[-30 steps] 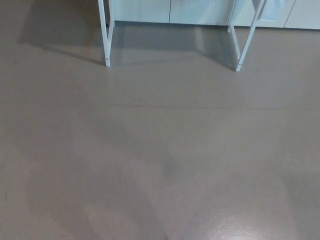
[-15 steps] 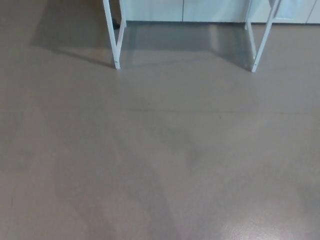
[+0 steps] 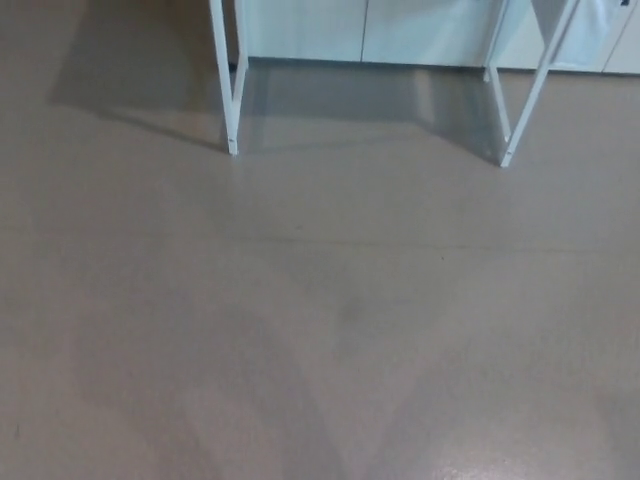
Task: The robot walk towards a table in front and uses its left hand to pick up the pot from the base and places it on the table
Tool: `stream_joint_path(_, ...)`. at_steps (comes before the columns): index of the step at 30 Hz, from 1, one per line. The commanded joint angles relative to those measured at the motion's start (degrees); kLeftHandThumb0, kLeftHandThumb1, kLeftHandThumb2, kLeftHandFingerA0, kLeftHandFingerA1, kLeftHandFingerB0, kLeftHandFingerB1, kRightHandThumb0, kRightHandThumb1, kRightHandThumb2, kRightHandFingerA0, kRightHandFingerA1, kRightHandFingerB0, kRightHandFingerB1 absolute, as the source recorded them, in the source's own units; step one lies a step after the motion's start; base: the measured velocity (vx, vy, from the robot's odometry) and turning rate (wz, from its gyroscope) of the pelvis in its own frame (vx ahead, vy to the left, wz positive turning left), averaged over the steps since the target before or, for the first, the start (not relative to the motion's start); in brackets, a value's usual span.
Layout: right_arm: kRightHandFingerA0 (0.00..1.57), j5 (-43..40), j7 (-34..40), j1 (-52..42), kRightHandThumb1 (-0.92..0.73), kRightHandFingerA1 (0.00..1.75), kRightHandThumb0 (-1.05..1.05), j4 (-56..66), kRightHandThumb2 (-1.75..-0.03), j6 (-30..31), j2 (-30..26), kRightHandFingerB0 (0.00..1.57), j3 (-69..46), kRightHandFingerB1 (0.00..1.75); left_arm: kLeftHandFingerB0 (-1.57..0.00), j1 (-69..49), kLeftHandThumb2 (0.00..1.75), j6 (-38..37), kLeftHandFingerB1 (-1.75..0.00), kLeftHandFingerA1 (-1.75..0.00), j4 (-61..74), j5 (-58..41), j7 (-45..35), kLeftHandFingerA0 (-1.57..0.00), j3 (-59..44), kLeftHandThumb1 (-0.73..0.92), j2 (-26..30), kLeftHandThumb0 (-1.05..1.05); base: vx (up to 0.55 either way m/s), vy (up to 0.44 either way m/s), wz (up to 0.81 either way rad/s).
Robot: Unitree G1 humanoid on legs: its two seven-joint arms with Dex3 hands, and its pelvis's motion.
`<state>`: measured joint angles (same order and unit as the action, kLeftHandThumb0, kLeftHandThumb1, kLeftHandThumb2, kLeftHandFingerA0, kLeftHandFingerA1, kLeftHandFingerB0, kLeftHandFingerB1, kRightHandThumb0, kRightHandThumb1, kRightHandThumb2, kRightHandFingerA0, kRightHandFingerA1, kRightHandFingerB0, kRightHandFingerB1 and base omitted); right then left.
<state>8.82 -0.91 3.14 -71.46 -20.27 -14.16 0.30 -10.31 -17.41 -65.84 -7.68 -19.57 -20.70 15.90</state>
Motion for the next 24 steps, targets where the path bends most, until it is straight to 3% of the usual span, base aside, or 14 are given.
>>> stream_joint_path(1, 0.7, 0.86, 0.67, -0.83, -0.45, 0.61, -0.4, -0.19, -0.74, 0.07, -1.11, 0.5, 0.59, 0.53, -0.5, -0.94, 0.53, -1.51, -0.42, -0.48, -0.28, -0.36, -0.44, -0.66, 0.42, 0.48, 0.49, -0.1, 0.1, 0.07, 0.08)
stream_joint_path(16, 0.7, 0.57, 0.2, 0.63, -0.47, 0.59, -0.4, -0.27, -0.73, 1.65, -1.45, 0.49, 0.68, 0.52, -0.53, -0.11, 0.54, -0.56, -0.42, -0.48, -0.33, -1.11, 0.81, -0.67, 0.17, 0.49, -0.22, -0.09, 0.13, -0.087, 0.03)
stream_joint_path(24, 0.67, 0.99, 0.58, 1.37, -0.47, 0.58, -0.39, -0.2, -0.73, 2.22, -1.64, 0.48, 1.1, 0.51, -0.55, 0.37, 0.52, -0.83, -0.42, -0.48, -0.5, -0.97, 1.58, -0.67, 0.32, 0.48, -0.5, -0.04, 0.17, 0.124, -0.1)
